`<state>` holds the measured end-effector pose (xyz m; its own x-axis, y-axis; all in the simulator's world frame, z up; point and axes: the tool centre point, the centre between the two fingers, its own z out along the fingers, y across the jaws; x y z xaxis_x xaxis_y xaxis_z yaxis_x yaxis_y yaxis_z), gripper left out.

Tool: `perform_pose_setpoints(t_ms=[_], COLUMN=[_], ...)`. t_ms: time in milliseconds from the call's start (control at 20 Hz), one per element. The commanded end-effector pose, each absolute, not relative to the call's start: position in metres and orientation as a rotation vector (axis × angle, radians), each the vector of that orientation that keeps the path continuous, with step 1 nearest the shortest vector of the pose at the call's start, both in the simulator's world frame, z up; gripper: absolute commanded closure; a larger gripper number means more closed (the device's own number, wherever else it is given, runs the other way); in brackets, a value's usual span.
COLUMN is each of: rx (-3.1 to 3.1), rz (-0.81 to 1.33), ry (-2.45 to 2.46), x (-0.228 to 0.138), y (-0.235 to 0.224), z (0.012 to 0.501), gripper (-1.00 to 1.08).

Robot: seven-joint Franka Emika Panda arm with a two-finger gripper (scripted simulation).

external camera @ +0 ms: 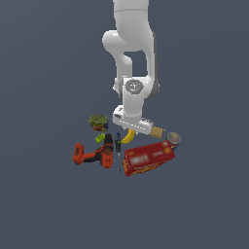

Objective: Pick up a designated object from a clutter of objects.

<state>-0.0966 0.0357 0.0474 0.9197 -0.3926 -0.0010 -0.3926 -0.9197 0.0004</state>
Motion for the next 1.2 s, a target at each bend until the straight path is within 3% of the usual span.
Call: perform_pose_setpoints(t_ms=[0, 1150], rx=[3.078, 3.078], rz=[0.002, 0.002], ry=[-0.629, -0.629], x=[-0.095, -0.086], y=[0.039, 0.095], z=[0.059, 0.252], gripper=[1.08, 1.08])
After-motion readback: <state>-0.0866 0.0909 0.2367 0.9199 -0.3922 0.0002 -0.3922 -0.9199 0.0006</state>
